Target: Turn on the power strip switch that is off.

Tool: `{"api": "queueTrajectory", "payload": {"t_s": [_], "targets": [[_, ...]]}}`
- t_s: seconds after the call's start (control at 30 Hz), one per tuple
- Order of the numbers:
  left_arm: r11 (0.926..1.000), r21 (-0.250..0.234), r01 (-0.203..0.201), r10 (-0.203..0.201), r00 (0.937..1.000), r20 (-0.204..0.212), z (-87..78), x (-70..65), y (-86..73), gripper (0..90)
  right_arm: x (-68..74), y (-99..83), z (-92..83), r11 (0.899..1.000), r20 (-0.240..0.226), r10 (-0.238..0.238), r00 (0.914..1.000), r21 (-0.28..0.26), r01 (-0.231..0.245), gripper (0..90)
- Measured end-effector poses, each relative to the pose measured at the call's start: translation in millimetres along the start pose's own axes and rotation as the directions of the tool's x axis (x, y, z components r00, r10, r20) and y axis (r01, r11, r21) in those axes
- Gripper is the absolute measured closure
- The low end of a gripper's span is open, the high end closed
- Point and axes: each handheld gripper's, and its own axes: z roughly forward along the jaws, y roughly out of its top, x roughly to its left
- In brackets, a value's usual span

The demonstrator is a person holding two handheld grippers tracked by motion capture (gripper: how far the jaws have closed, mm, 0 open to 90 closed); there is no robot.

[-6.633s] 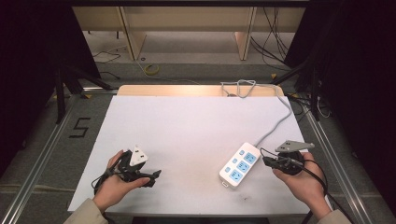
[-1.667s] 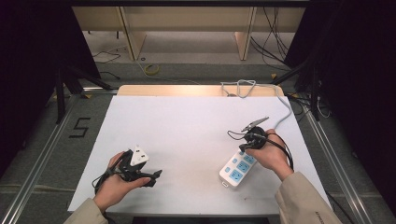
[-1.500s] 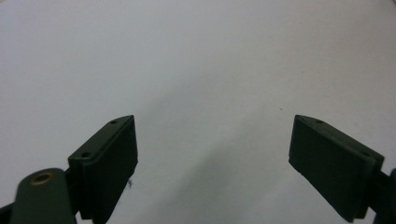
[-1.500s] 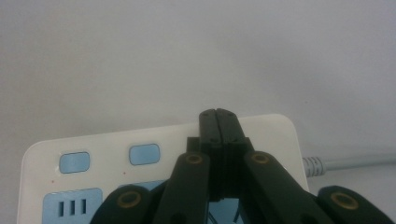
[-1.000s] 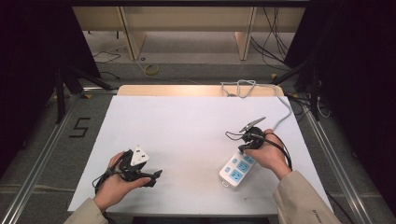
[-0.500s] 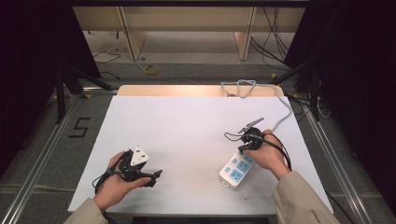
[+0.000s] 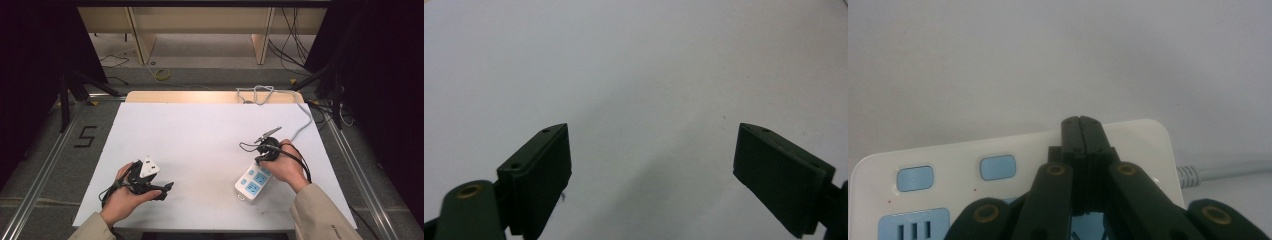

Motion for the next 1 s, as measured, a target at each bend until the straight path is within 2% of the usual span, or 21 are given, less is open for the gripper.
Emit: {"api": "queueTrajectory", "payload": {"t_s": [0.23,1.0], "targets": [[1.0,0.001,0.0,0.0,1.0,0.001,0.0,-0.1,0.0,15.0,-0.3,0.0,0.6,1.0,0.009,0.011,0.9999,-0.001,-0.011,90.0],[1.0,0.001,0.002,-0.003,1.0,0.002,0.3,-0.2,-0.2,15.0,1.0,2.3,1.3,1.0,0.015,0.004,0.9999,0.019,-0.005,90.0]]}}
